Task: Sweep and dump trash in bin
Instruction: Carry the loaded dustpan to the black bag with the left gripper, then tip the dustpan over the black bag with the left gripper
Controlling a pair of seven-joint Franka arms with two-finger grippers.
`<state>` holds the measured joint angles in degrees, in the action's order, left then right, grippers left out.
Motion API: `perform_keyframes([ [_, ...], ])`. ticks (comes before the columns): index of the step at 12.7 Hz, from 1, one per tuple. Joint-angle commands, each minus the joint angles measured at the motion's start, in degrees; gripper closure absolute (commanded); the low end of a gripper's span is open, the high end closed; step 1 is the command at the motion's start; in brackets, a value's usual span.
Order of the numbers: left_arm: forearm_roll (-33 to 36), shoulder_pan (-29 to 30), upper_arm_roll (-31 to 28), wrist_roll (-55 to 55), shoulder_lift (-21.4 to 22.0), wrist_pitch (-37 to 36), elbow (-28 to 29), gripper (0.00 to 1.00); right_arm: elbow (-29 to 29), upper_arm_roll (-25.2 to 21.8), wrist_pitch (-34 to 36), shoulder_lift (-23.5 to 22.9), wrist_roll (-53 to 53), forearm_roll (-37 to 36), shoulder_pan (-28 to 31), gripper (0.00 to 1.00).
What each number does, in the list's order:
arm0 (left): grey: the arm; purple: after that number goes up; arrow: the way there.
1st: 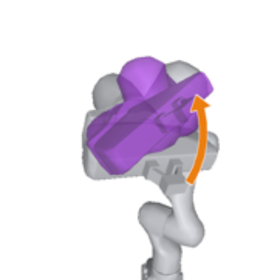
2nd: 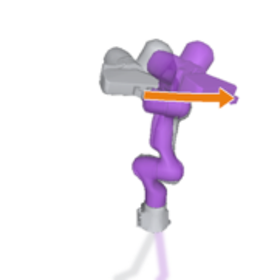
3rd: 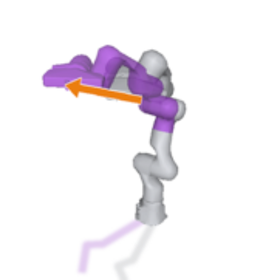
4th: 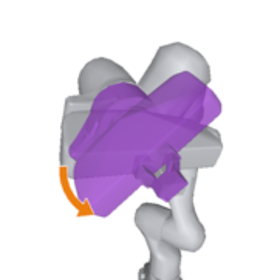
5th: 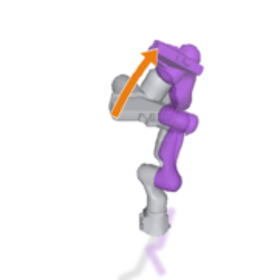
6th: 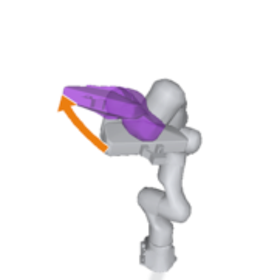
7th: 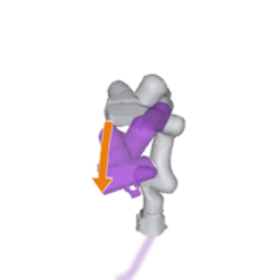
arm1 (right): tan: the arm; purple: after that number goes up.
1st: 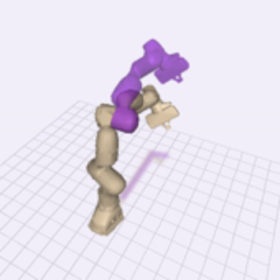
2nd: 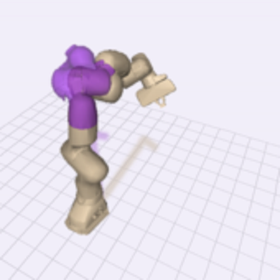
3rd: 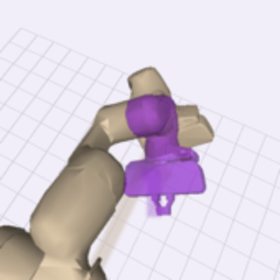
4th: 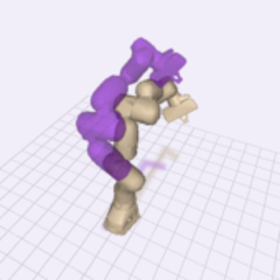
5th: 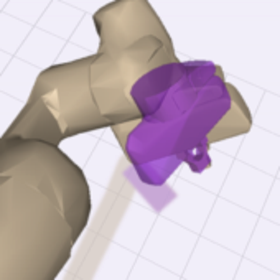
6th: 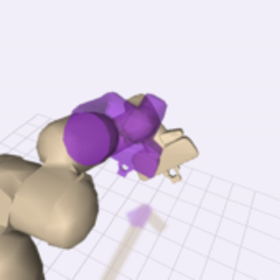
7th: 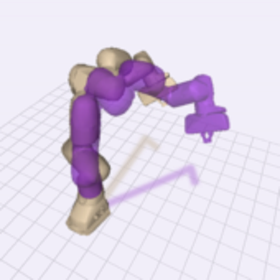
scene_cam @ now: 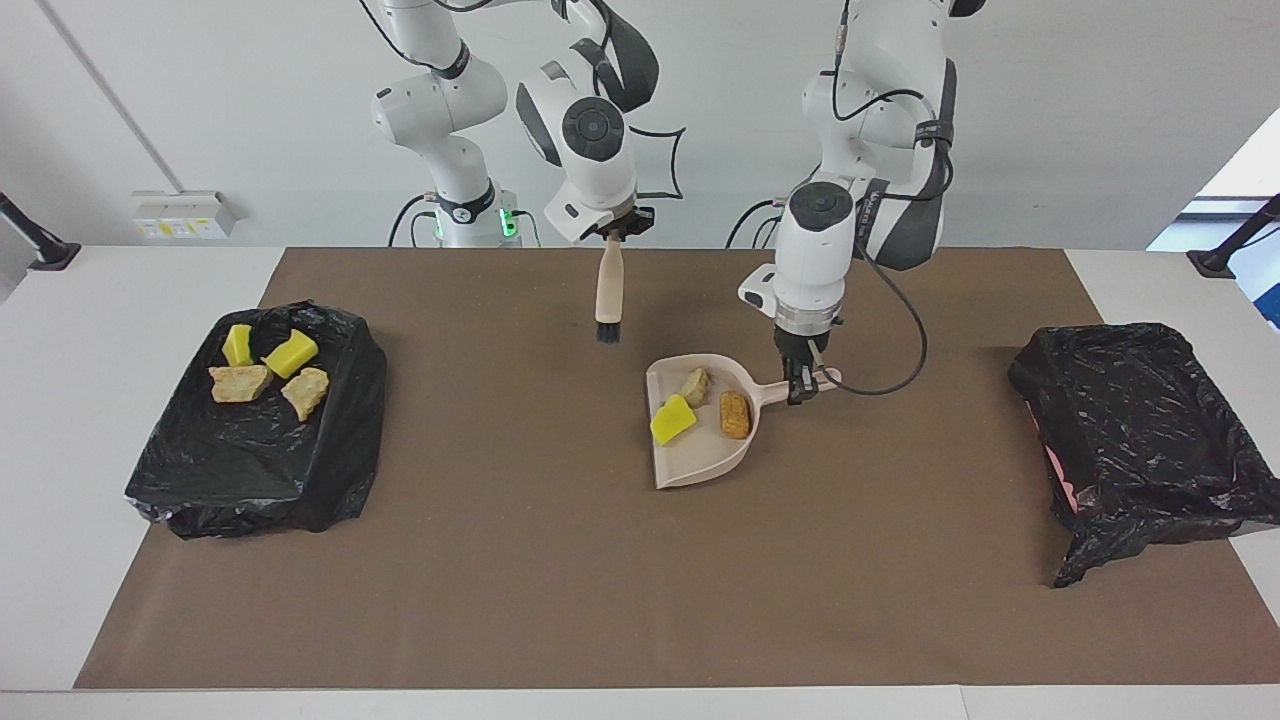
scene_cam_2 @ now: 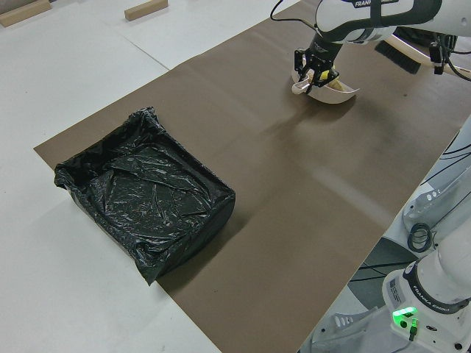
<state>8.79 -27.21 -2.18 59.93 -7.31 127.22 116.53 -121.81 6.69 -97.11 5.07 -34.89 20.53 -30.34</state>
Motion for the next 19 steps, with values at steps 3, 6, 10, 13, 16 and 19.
perform_keyframes([
  [3,-5.9,11.0,0.2,10.2,5.9,-7.9,-1.3,1.0,-6.1,-0.1,-6.3,0.2,0.4,6.1,-5.5,1.0],
  [6,-6.6,18.3,0.2,16.2,6.1,-10.9,-4.5,1.0,-9.4,-0.1,-13.1,-1.9,-0.9,6.1,-9.5,1.0],
  [10,-12.7,30.0,-0.1,27.2,3.1,-13.4,-12.7,1.0,-14.7,-0.2,-13.7,-0.7,0.6,5.4,-9.4,1.0],
  [13,-12.6,37.4,-0.2,29.8,-0.3,-17.4,-20.0,1.0,-15.1,-0.2,-14.9,-1.7,2.4,5.3,-9.2,1.0],
  [16,-11.9,45.3,-0.2,29.8,-5.0,-23.0,-28.8,1.0,-14.8,-0.3,-16.9,-2.8,4.0,5.3,-8.4,1.0],
  [19,-6.7,50.4,-0.1,35.7,-9.1,-22.9,-36.2,1.0,-14.9,-0.3,-18.6,-3.1,4.9,5.3,-8.2,1.0],
])
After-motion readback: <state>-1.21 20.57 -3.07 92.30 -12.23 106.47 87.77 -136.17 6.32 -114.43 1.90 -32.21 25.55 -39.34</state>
